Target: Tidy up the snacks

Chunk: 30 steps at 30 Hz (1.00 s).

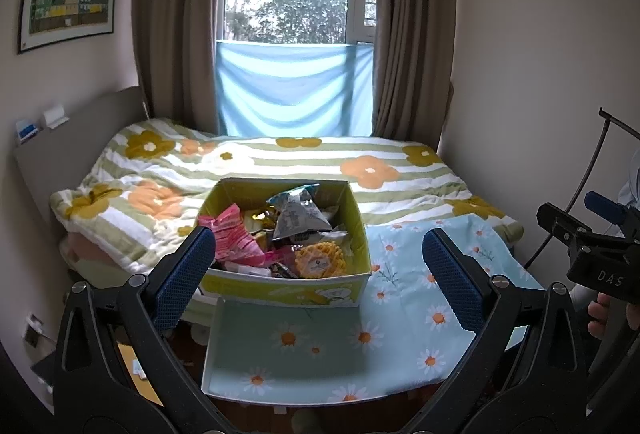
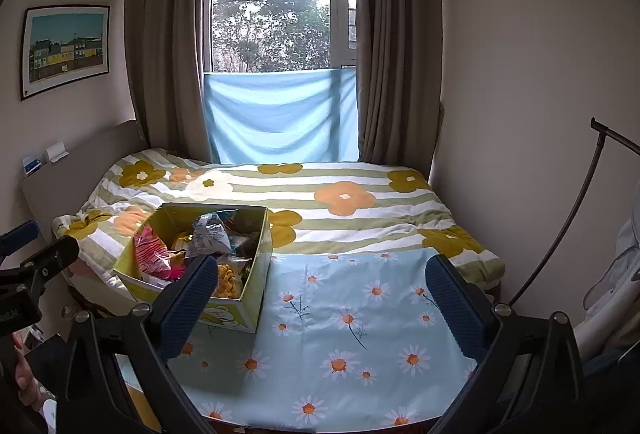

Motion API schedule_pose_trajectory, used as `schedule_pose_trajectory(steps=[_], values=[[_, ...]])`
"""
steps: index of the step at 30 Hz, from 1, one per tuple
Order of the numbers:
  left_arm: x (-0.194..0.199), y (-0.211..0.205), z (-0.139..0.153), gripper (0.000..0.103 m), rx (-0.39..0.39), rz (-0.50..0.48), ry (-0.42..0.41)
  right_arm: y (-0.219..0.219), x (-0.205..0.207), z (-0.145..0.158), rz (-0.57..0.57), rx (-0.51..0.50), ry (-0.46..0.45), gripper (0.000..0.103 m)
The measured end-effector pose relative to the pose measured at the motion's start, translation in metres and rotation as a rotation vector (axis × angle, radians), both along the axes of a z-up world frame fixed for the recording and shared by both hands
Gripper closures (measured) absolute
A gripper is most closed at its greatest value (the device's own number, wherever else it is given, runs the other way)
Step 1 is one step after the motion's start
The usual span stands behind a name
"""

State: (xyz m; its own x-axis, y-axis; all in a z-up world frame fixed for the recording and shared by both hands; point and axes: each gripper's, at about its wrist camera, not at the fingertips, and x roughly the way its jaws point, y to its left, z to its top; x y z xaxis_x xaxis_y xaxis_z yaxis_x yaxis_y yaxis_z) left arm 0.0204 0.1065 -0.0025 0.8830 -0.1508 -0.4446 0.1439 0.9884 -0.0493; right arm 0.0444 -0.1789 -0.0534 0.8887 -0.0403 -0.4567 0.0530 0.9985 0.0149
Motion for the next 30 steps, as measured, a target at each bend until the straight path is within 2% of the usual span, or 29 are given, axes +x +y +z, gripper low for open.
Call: schedule_pose_trajectory(steps=[30], values=[[0.01, -0.001, -0.003, 0.0, 0.008, 0.003, 0.02, 0.001, 0.0, 0.001, -0.033, 0.021, -0.007, 0.0]])
